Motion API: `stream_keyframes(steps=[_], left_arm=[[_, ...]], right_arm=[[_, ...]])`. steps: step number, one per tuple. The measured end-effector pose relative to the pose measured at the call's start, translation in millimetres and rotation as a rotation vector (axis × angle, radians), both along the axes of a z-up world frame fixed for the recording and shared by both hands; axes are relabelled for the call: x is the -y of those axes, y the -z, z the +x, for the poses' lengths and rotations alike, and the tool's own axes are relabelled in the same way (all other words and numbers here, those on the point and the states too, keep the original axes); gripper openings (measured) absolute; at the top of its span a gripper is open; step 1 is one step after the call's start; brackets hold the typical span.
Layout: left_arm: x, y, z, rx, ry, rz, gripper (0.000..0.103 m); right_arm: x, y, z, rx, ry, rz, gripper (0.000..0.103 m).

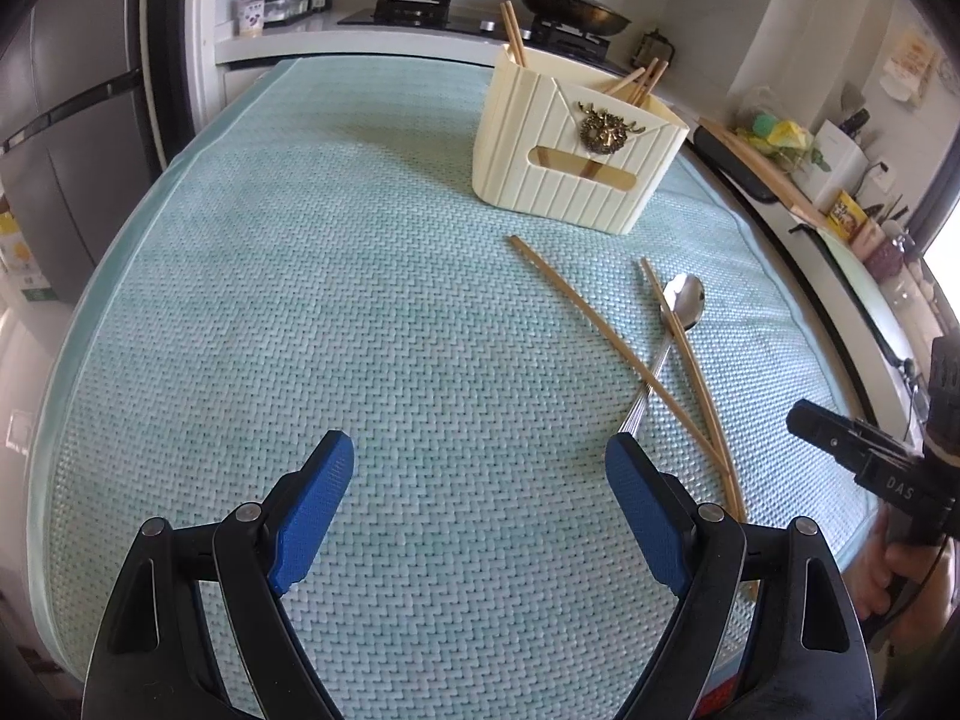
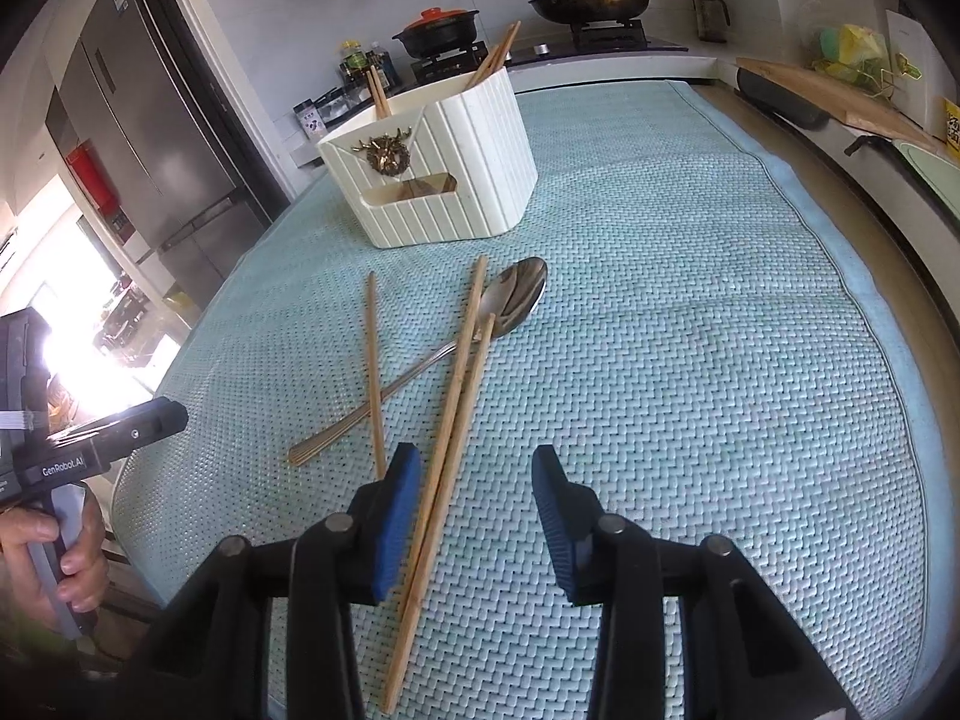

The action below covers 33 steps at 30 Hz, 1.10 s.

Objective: Organize utensils
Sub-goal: 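Withdraw both grippers from the box back toward the remaining utensils, then close the left gripper on a wooden chopstick while the right gripper approaches another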

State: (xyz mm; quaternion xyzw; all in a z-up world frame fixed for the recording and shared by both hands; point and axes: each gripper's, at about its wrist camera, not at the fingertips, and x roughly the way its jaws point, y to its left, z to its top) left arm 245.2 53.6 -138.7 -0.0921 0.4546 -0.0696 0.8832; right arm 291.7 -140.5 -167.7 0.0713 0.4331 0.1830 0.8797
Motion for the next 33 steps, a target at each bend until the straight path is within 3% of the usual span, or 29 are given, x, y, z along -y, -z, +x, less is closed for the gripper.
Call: stream_keyframes(steps=[10, 23, 29, 33], left_arm=[[0.2, 5.1, 4.2, -0.023, -0.001, -0.008, 0.087], [6.0, 14.9, 47.6, -0.094, -0.002, -0.159, 0.087], [37.1, 15.8, 118.2, -0.11, 0.003, -0.095, 0.085], [53.7, 23.9, 162.6, -0.165, -0.019, -0.026, 0.077]], right_arm=[[-0.3, 2.1, -0.8, -0.017, -0.003, 0.014, 0.039], [17.7, 1.6, -7.5, -0.023, 0.017, 0.039, 0.039], [17.8, 0.7, -10.5, -0.024, 0.018, 0.055, 0.039], [21.2, -4.1, -18.7, -0.012, 0.016, 0.054, 0.039]])
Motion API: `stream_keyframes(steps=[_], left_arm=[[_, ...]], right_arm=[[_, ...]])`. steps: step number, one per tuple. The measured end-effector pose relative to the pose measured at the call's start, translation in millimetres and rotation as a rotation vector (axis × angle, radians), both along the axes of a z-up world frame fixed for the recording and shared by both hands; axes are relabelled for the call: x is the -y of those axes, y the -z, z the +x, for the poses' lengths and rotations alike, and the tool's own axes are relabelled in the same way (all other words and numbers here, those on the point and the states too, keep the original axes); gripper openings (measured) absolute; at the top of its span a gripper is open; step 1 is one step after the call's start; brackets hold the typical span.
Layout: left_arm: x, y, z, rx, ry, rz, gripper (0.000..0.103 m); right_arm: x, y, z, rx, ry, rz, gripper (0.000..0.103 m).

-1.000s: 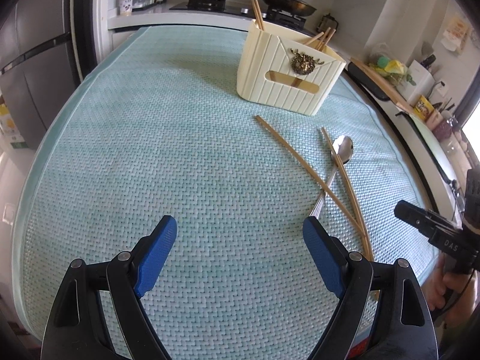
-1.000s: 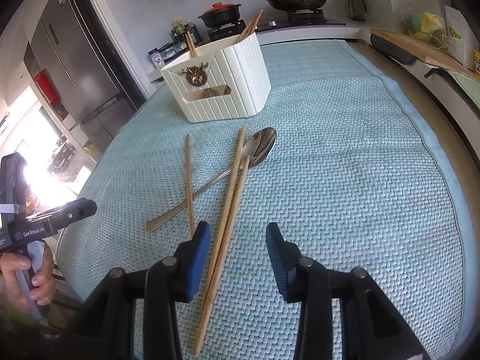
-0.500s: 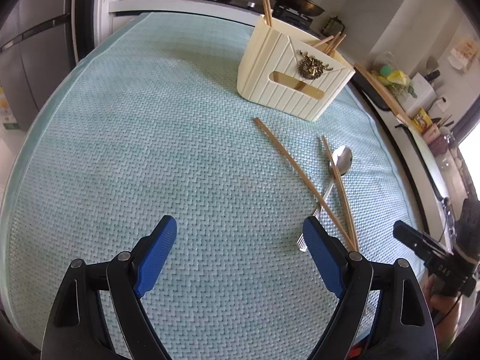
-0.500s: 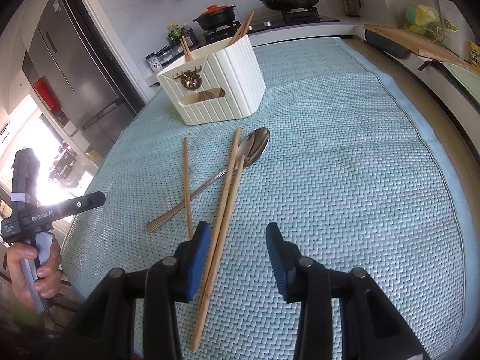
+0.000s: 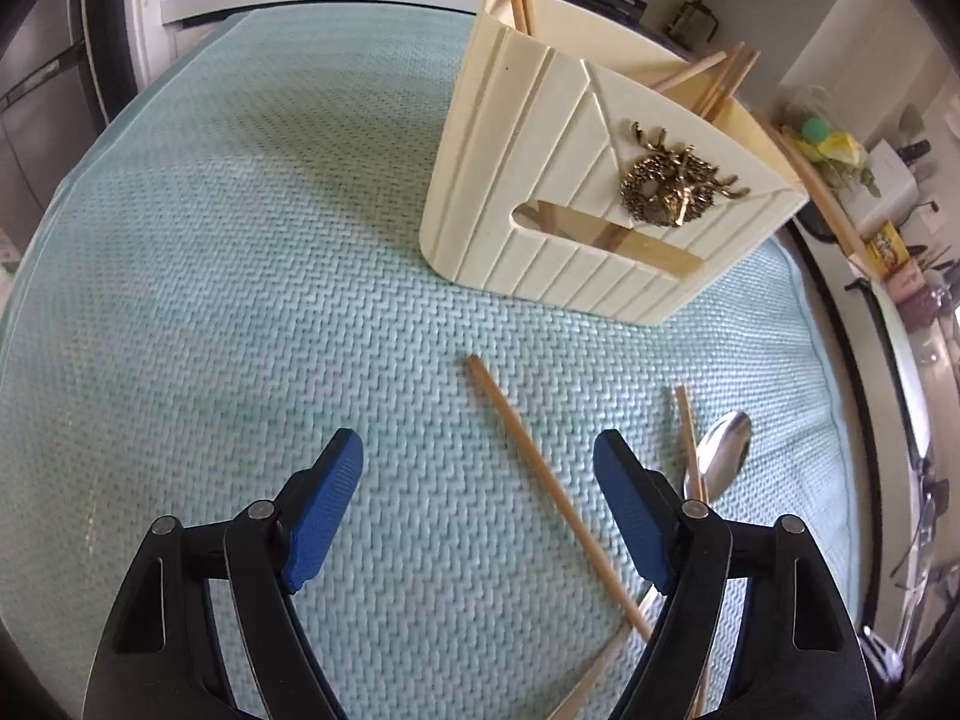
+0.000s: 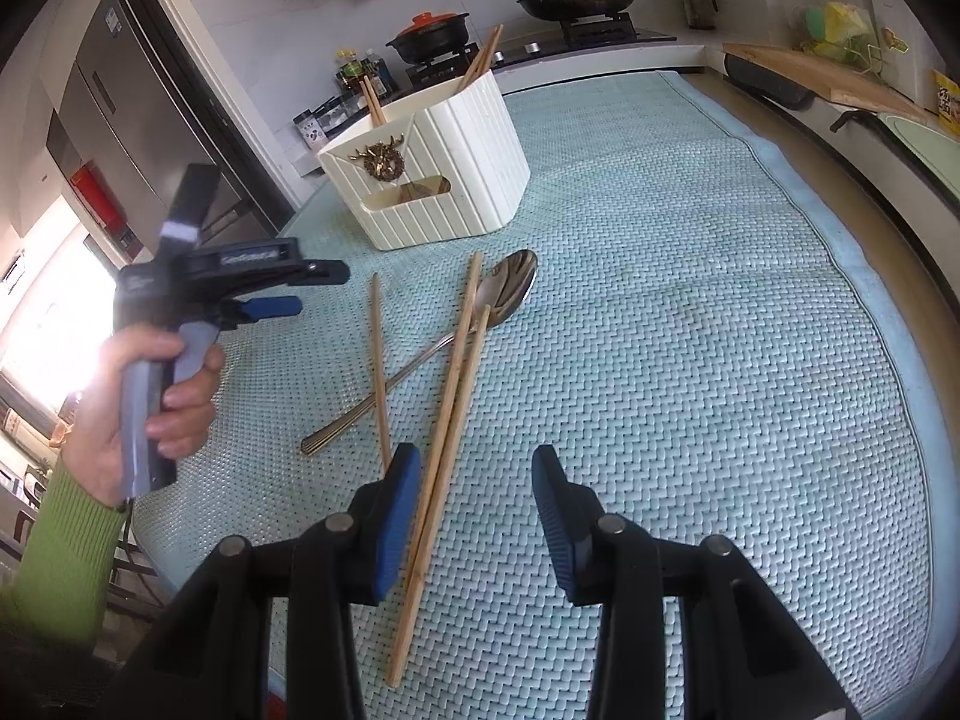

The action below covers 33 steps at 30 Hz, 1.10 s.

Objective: Organize utensils
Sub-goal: 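Close the left gripper on a wooden chopstick while the right gripper approaches another, then close the right gripper on a wooden chopstick beside the spoon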

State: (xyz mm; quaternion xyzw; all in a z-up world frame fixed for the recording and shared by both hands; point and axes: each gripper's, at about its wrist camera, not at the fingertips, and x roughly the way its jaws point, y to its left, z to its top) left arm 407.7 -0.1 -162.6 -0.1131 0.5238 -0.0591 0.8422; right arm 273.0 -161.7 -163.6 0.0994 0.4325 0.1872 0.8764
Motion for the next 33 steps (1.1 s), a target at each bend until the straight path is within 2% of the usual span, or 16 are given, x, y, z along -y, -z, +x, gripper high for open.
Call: stream_keyframes(steps=[6, 8, 9, 10, 11, 12, 13, 15, 19, 22, 27, 33], left_arm=[[30.3, 21.6, 24.8, -0.07, 0.042, 0.146, 0.073], [38.5, 22.9, 25.0, -0.049, 0.057, 0.195, 0.071], [41.9, 22.6, 24.5, -0.041, 0.071, 0.202, 0.062], [45.0, 21.6, 23.9, -0.033, 0.089, 0.203, 0.046], [47.2, 20.5, 23.5, -0.03, 0.103, 0.2, 0.038], [48.1, 20.0, 23.6, -0.033, 0.117, 0.182, 0.022], [47.5, 19.7, 23.9, -0.035, 0.128, 0.161, 0.014], [44.1, 19.4, 24.1, -0.038, 0.134, 0.133, 0.009], [30.6, 19.1, 25.9, -0.04, 0.135, 0.073, 0.004], [20.9, 19.6, 23.3, -0.043, 0.131, 0.051, 0.004], [-4.8, 20.6, 14.5, -0.043, 0.126, 0.022, 0.004], [-32.9, 18.5, 5.6, -0.054, 0.127, 0.001, 0.004]], right_arm=[[8.6, -7.6, -1.8, 0.013, 0.005, -0.01, 0.039], [6.9, -11.9, 5.2, 0.017, -0.005, -0.015, 0.039], [5.0, -14.4, 9.7, 0.02, -0.013, -0.016, 0.039], [2.6, -16.5, 14.2, 0.021, -0.023, -0.02, 0.039], [-0.8, -17.9, 19.6, 0.02, -0.035, -0.025, 0.039], [-4.4, -18.7, 26.0, 0.016, -0.046, -0.028, 0.039], [-8.1, -18.9, 33.5, 0.01, -0.057, -0.029, 0.039], [-16.5, -15.1, 52.3, -0.012, -0.08, -0.028, 0.039], [-34.8, -5.6, 103.5, -0.083, -0.111, -0.012, 0.039], [-54.6, 0.1, 139.8, -0.12, -0.154, -0.044, 0.039], [-80.9, 12.1, 184.9, -0.171, -0.181, -0.193, 0.039], [-107.4, 27.1, 206.1, -0.261, -0.229, -0.338, 0.037]])
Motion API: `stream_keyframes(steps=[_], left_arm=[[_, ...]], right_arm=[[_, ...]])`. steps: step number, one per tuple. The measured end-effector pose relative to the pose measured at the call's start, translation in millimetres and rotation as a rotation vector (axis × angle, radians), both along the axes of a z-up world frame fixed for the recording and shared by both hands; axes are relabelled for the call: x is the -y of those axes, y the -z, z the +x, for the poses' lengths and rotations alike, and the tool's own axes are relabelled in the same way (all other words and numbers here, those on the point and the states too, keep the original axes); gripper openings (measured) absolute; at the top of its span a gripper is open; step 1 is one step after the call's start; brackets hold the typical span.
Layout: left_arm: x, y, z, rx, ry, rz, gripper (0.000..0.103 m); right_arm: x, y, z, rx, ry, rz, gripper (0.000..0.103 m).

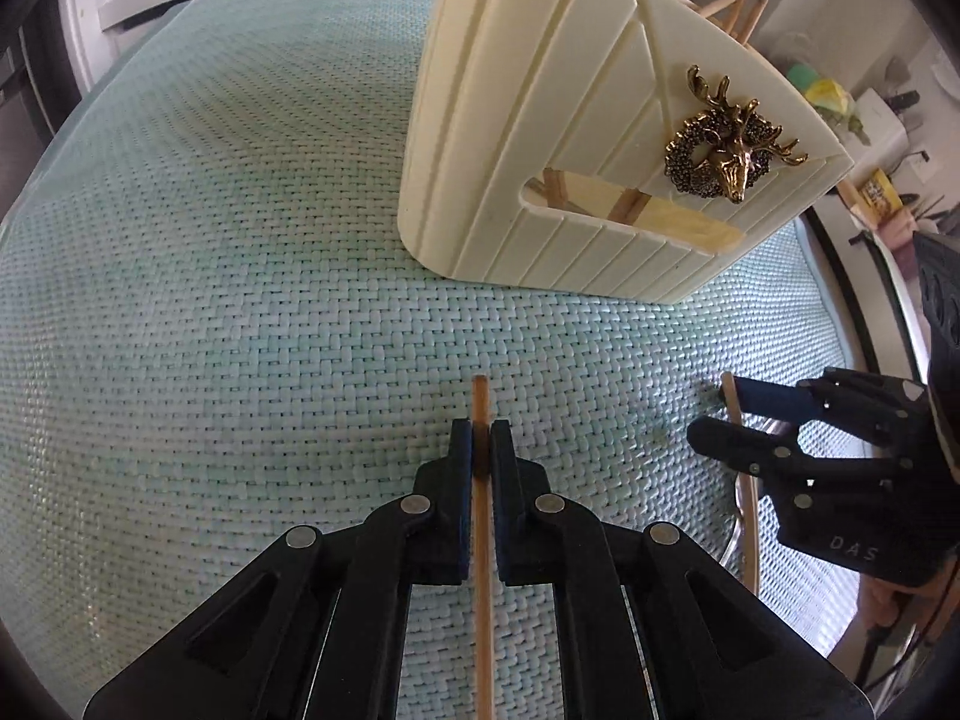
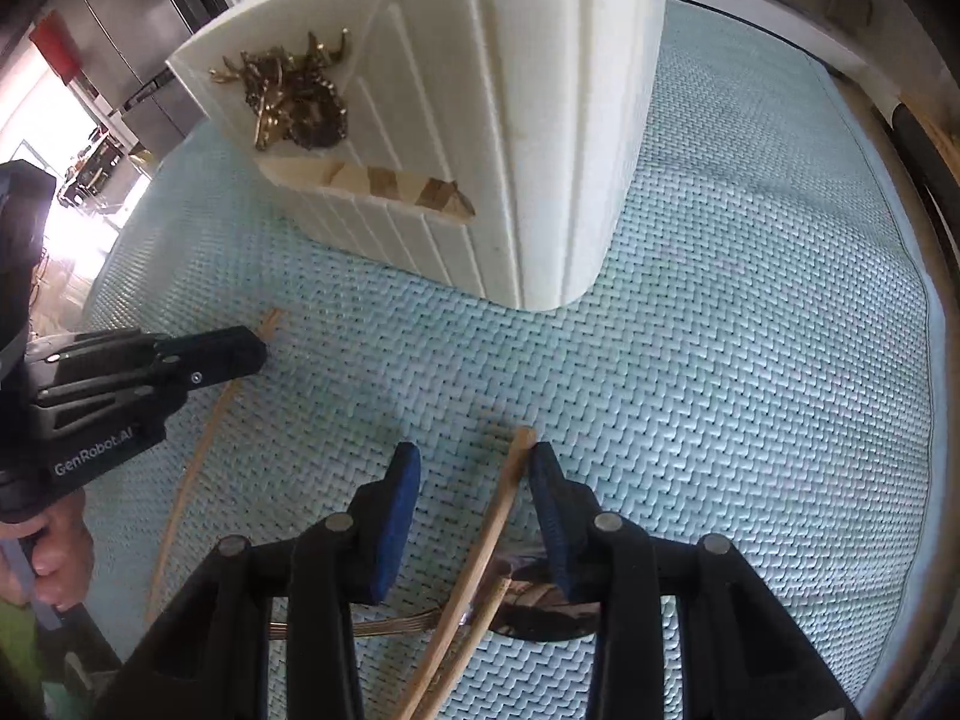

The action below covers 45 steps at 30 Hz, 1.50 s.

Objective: Organize utensils
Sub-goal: 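Close the right gripper on a wooden chopstick beside the spoon, then lift both held chopsticks and carry them over the cream box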

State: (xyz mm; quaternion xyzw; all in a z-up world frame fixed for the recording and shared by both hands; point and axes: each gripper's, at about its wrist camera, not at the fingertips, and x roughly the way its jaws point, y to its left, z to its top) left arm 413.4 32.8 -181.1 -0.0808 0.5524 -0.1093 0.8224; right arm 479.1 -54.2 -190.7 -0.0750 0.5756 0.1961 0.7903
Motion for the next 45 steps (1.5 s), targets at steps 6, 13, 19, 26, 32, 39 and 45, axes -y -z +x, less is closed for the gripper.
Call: stream_keyframes(steps=[6, 13, 19, 26, 32, 39, 45], left_arm=[[-1.4, -2.0, 17.0, -0.008, 0.007, 0.012, 0.005], [-2.0, -11.6, 14.9, -0.007, 0.009, 0.003, 0.003], [-13.2, -49.9, -10.2, 0.082, 0.02, -0.045, 0.003], [-21.4, -124.6, -68.3, 0.267, 0.063, -0.082, 0.003], [-17.8, -179.7, -117.7, 0.444, 0.074, -0.072, 0.002], [-13.2, -195.8, -147.8, 0.559, 0.066, -0.078, 0.0], [-33.5, -175.3, -134.7, 0.478, 0.012, -0.078, 0.001]], right_arm=[[-22.7, 2.7, 3.2, -0.058, -0.01, -0.022, 0.01], [-9.7, -28.0, -18.6, 0.05, 0.028, 0.141, 0.006], [7.0, -78.5, -68.9, 0.206, 0.012, 0.237, 0.006], [32.3, -134.9, -119.8, 0.354, -0.012, 0.311, 0.006], [62.5, -167.4, -153.4, 0.462, -0.015, 0.372, 0.006], [80.2, -195.5, -183.2, 0.558, -0.011, 0.37, 0.006], [82.5, -202.9, -195.3, 0.58, -0.017, 0.385, 0.006]])
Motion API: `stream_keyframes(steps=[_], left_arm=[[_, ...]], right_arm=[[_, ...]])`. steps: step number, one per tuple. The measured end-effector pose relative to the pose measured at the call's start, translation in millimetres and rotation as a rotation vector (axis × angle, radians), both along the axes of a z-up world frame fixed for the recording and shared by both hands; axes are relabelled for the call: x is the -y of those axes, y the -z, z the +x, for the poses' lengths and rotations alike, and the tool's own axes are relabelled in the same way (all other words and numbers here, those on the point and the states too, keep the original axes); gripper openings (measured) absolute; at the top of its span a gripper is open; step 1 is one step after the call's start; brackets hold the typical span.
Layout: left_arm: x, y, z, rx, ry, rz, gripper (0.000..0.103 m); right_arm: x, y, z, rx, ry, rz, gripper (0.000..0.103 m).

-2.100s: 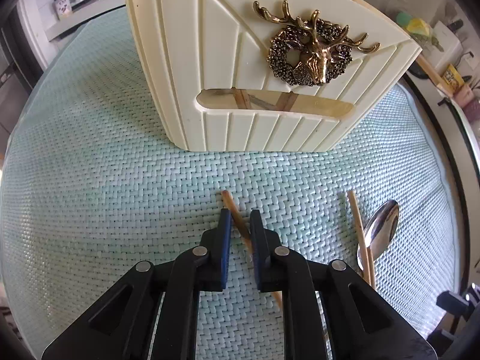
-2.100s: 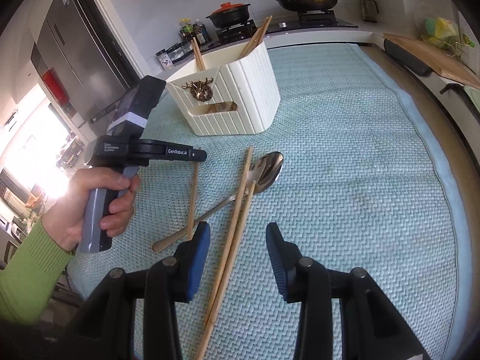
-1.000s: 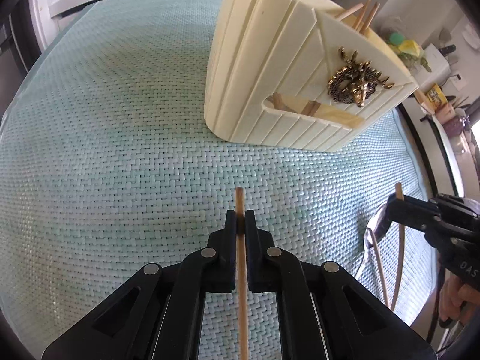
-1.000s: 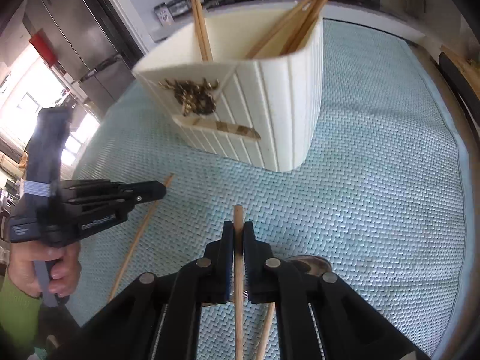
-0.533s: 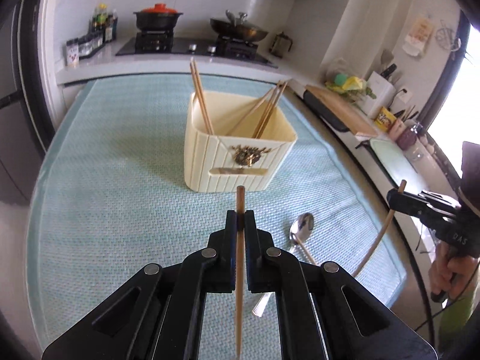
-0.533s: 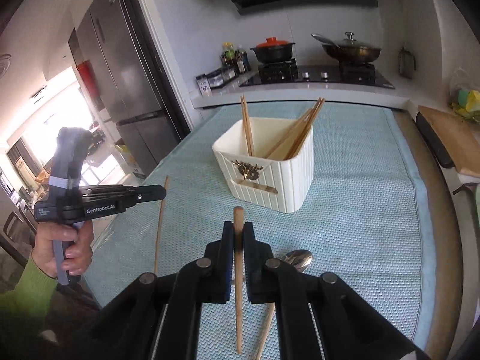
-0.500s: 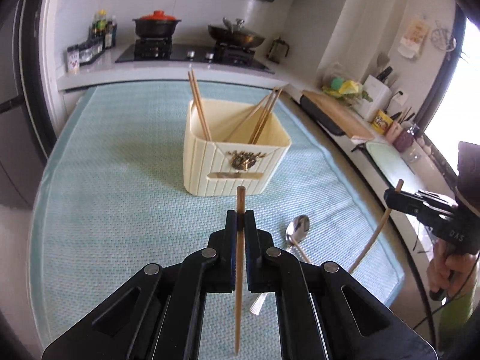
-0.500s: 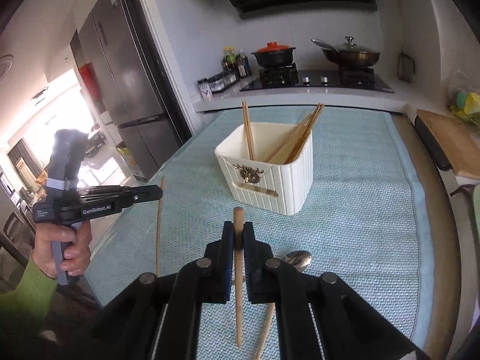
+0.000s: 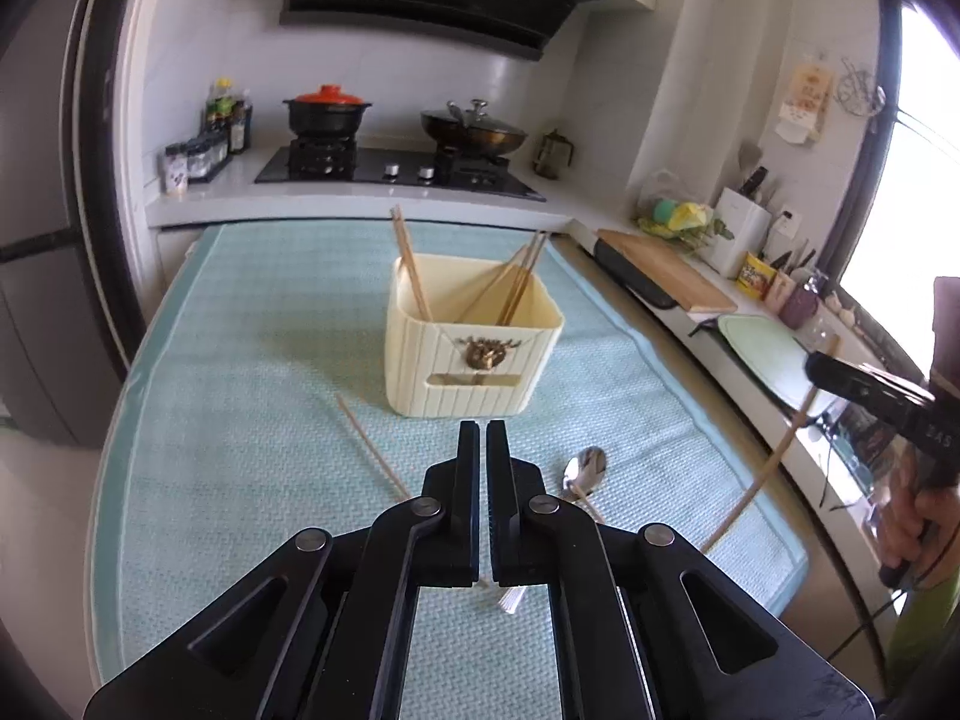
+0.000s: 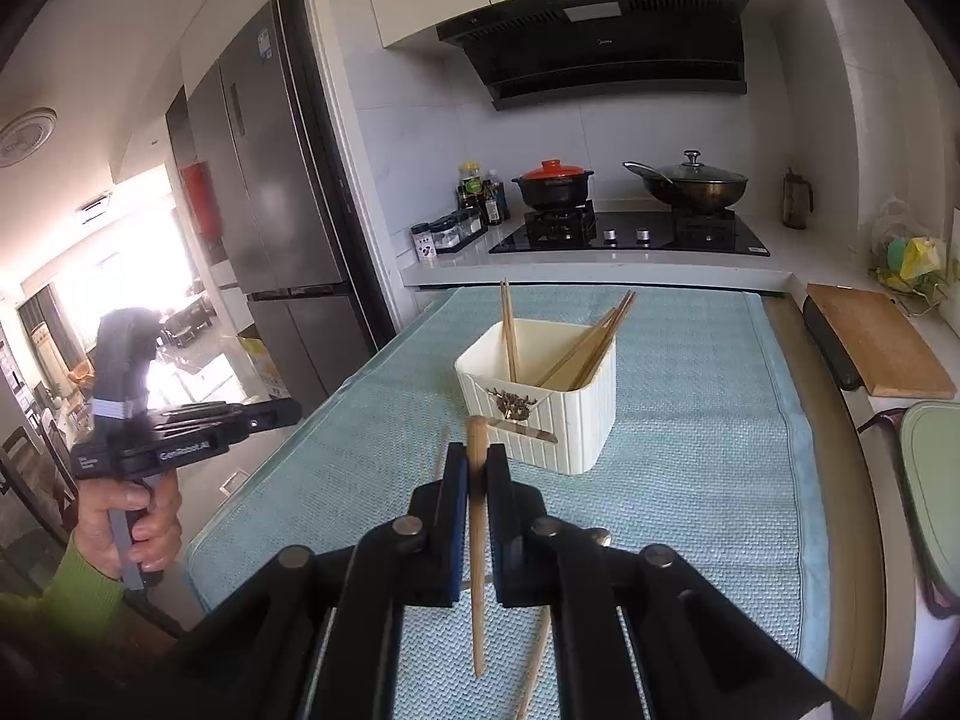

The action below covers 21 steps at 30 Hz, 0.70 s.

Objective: Organize utensils
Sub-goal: 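Lift both held chopsticks and carry them over the cream box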

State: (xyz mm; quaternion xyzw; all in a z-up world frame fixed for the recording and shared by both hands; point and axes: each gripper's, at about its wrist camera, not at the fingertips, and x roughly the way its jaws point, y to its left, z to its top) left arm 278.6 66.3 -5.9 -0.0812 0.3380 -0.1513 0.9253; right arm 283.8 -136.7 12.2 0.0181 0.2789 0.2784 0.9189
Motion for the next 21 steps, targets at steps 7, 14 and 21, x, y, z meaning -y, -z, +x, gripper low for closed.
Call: stream_keyframes(steps=[7, 14, 21], left_arm=[[-63.7, 74.9, 102.3, -0.337, -0.106, -0.155, 0.038], [-35.7, 142.3, 185.6, -0.547, -0.16, 0.039, 0.038], [6.0, 171.0, 215.9, -0.595, -0.17, 0.167, 0.038]], right_arm=[[-3.5, -2.5, -1.3, 0.003, -0.008, 0.001, 0.006], [-7.5, 4.8, 2.7, -0.021, -0.012, 0.017, 0.006], [-7.5, 12.1, -1.7, -0.042, -0.018, 0.014, 0.006]])
